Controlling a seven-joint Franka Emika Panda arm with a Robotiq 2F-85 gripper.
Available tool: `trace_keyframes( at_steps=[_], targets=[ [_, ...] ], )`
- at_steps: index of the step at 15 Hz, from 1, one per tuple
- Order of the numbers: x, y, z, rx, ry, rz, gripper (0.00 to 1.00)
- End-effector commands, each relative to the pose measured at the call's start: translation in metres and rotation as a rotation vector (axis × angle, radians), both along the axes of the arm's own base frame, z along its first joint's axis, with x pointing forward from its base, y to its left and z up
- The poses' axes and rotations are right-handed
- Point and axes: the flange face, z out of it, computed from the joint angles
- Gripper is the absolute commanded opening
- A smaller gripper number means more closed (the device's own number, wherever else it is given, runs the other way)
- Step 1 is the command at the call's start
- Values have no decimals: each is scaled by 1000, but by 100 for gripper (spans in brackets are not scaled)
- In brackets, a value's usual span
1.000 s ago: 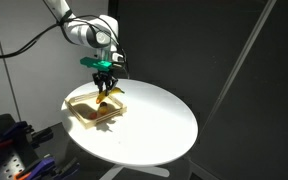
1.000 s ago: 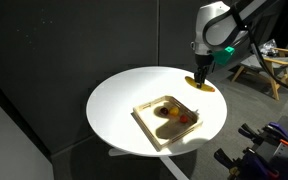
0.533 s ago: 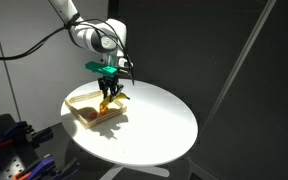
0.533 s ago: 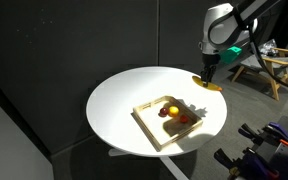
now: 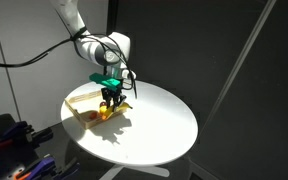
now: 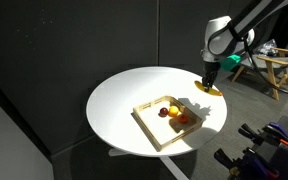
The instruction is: Remove the banana from the box
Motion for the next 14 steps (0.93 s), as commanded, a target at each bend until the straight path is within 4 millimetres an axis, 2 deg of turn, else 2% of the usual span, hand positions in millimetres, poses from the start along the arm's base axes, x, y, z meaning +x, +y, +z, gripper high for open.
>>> trace_keyframes(
  at_steps=[1,8,14],
  targets=[
    [11,-16,-16,0,-12,-2,14],
    [23,-29,-64,-23,-6,-15,14],
    [40,-29,-94,-20,-6,-14,14]
  ],
)
